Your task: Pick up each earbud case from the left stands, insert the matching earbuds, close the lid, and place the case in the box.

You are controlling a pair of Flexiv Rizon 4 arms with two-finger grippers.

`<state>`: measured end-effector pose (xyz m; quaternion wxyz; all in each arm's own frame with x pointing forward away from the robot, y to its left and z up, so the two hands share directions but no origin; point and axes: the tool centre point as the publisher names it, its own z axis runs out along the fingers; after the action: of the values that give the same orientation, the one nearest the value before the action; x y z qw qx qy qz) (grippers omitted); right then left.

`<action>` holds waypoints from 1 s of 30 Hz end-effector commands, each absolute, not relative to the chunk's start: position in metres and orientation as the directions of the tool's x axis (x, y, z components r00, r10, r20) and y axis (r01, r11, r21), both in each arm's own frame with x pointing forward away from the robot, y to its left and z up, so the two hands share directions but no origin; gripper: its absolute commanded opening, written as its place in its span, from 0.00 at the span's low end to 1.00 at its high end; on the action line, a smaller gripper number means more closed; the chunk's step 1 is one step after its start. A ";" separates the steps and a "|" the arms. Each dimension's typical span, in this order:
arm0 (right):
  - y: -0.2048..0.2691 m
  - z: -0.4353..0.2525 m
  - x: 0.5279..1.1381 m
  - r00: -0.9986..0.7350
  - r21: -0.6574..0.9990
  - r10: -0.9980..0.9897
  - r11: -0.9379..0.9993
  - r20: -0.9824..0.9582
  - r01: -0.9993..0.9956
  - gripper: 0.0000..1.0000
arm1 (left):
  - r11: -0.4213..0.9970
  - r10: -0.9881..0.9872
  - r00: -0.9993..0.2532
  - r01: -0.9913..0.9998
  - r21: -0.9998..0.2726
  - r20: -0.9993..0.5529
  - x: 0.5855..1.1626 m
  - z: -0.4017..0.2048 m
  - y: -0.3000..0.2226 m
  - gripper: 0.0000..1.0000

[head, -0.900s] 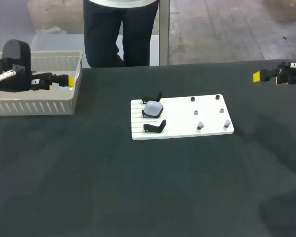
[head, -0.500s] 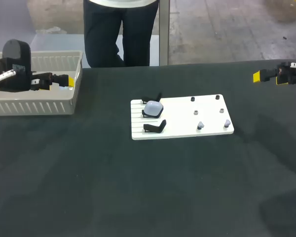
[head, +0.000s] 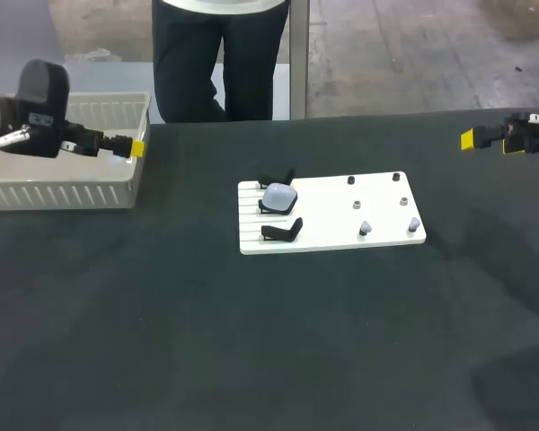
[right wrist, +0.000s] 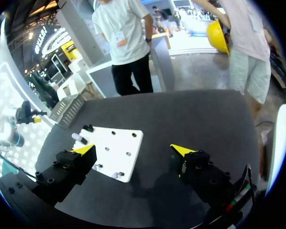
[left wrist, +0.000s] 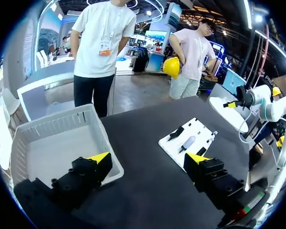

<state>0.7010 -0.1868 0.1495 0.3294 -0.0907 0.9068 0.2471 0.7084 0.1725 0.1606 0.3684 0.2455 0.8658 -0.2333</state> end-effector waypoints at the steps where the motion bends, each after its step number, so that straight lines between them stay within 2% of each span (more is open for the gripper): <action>1: -0.186 0.150 0.700 -0.767 0.385 -0.001 0.864 -0.642 -0.323 1.00 | 0.098 0.487 -0.013 0.994 0.040 -0.873 0.715 0.155 0.174 1.00; 2: -0.186 0.150 0.700 -0.767 0.385 -0.001 0.864 -0.642 -0.323 1.00 | -0.007 0.537 0.050 0.998 0.055 -0.842 0.714 0.153 0.169 1.00; 18: -0.186 0.150 0.700 -0.767 0.385 -0.001 0.864 -0.642 -0.323 1.00 | -0.007 0.537 0.050 0.998 0.055 -0.842 0.714 0.153 0.169 1.00; 30: -0.186 0.150 0.700 -0.767 0.385 -0.001 0.864 -0.642 -0.323 1.00 | 0.059 0.562 -0.019 0.998 0.017 -0.827 0.702 0.134 0.098 1.00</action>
<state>0.7010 -0.1868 0.1494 0.3294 -0.0907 0.9068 0.2471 0.6936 0.1166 0.1399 0.3573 0.6052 0.6407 -0.3093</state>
